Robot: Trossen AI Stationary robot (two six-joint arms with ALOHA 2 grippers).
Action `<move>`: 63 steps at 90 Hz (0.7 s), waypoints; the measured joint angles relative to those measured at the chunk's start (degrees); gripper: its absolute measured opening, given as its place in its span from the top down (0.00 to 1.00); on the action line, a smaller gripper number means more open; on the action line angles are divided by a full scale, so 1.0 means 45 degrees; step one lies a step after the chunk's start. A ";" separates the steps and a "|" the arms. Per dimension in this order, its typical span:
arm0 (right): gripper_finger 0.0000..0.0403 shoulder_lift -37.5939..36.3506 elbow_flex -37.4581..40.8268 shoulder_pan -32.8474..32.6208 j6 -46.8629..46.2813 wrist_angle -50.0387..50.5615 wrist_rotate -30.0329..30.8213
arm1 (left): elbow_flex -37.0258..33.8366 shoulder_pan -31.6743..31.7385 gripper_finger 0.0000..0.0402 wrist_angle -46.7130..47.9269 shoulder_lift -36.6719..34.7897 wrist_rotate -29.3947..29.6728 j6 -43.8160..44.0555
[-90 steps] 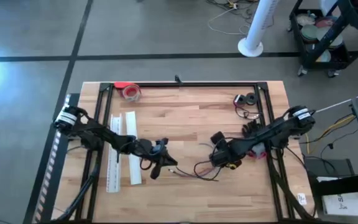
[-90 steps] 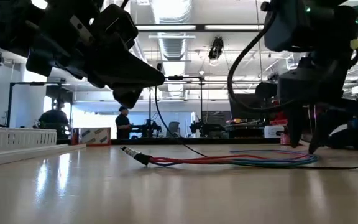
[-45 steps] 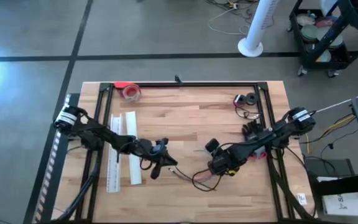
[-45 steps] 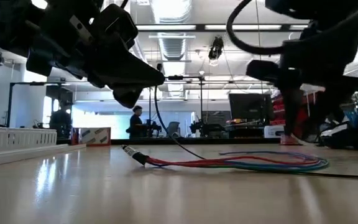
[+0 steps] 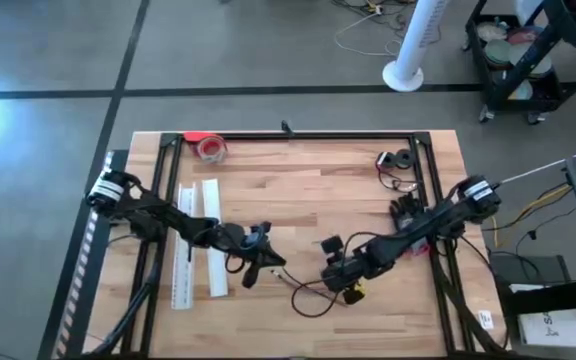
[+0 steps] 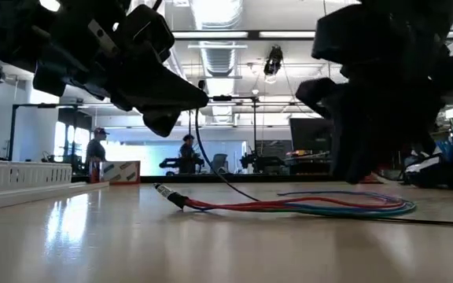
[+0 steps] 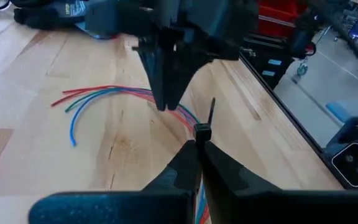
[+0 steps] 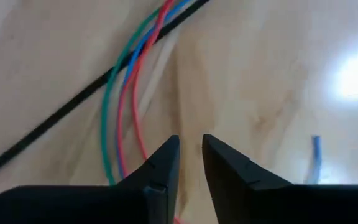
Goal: Ziptie cables
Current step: Wrap the black zip tie around the cables
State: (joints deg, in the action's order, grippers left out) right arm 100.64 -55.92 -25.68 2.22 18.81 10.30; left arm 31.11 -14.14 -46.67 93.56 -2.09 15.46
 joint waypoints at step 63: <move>0.86 0.0122 -0.0121 -0.1070 -0.0272 0.0385 0.2088 | 0.0000 0.0001 1.00 -0.0241 0.0000 0.0015 0.0010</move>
State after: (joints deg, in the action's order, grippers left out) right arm 101.18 -56.46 -30.49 0.99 20.54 19.69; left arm 31.11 -14.13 -47.75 93.56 -2.02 15.51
